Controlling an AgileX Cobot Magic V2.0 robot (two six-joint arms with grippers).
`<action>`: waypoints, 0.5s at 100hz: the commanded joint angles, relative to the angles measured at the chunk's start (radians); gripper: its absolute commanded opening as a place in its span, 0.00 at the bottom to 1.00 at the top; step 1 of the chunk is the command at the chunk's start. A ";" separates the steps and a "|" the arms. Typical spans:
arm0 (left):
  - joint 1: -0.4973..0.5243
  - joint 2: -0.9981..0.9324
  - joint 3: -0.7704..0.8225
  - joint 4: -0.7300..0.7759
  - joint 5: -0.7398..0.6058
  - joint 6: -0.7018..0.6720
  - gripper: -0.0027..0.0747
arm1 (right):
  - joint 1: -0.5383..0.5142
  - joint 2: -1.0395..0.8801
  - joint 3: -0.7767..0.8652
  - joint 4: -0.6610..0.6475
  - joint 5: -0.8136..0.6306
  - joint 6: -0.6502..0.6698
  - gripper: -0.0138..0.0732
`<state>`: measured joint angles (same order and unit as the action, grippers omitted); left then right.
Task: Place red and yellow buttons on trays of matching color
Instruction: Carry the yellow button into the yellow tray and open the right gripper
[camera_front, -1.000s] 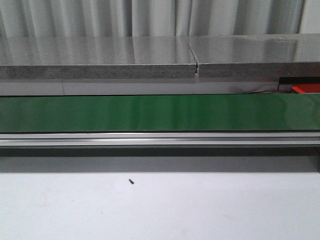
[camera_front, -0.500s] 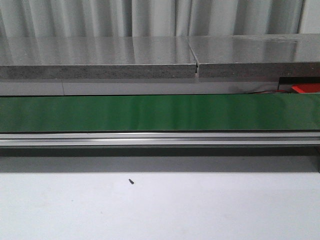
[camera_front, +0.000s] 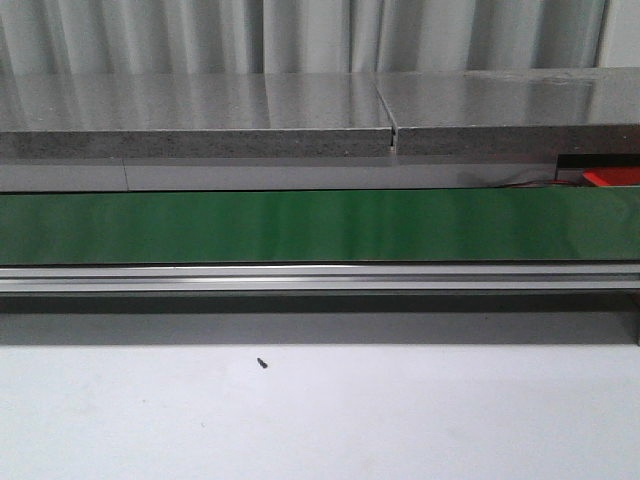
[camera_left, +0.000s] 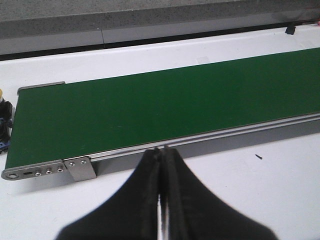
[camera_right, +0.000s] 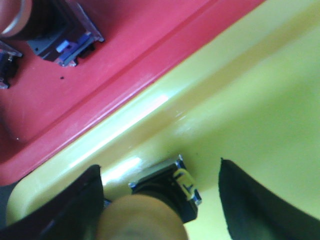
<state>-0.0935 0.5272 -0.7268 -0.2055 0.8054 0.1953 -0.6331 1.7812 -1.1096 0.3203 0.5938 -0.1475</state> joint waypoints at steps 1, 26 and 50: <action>-0.008 0.006 -0.027 -0.015 -0.073 0.001 0.01 | -0.006 -0.076 -0.025 0.017 -0.023 -0.002 0.74; -0.008 0.006 -0.027 -0.015 -0.073 0.001 0.01 | 0.001 -0.210 -0.025 0.016 -0.002 -0.023 0.72; -0.008 0.006 -0.027 -0.015 -0.073 0.001 0.01 | 0.126 -0.378 -0.025 0.014 0.034 -0.049 0.38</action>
<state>-0.0935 0.5272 -0.7268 -0.2055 0.8054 0.1953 -0.5514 1.4965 -1.1096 0.3203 0.6332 -0.1759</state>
